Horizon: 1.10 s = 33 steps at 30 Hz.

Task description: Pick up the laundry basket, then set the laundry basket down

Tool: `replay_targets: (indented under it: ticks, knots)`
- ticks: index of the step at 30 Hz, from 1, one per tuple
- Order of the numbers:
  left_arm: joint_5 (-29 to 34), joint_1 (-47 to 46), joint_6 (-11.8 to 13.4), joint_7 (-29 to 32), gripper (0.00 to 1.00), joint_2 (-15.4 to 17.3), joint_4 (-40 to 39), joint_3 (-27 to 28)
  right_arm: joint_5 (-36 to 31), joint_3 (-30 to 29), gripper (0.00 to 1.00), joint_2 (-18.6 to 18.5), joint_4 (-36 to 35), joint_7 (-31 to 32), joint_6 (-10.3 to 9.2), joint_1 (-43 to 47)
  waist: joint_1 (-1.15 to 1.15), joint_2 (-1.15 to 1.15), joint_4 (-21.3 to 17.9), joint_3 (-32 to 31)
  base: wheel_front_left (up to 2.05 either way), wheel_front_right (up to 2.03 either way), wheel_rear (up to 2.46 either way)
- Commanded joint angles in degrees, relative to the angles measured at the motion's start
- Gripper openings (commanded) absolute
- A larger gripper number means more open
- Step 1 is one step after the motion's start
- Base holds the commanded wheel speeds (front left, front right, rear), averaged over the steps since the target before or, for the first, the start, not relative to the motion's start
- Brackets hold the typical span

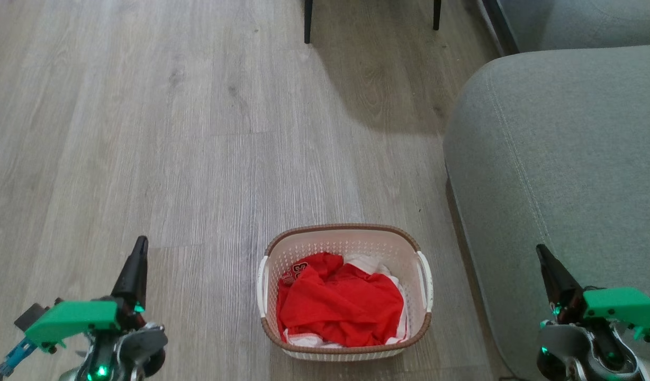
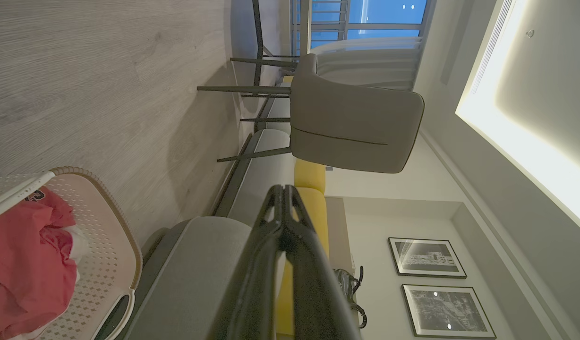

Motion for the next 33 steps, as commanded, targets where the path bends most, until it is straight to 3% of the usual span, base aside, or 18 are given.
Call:
replay_targets:
  ticks: [1, 33]
  knots:
    - [0.3, -3.3, -0.4, 0.4, 0.00, 0.6, -1.7, 2.1, -0.5, 1.0, 0.00, -0.4, -1.8, 0.4, 0.09, -2.9, 0.00, 0.00, 0.0, 0.0, 0.00, 0.00, 0.00]
    - [0.3, -3.3, -0.4, 0.4, 0.00, 0.6, -1.7, 2.1, -0.5, 1.0, 0.00, -0.4, -1.8, 0.4, 0.09, -2.9, 0.00, 0.00, 0.0, 0.0, 0.00, 0.00, 0.00]
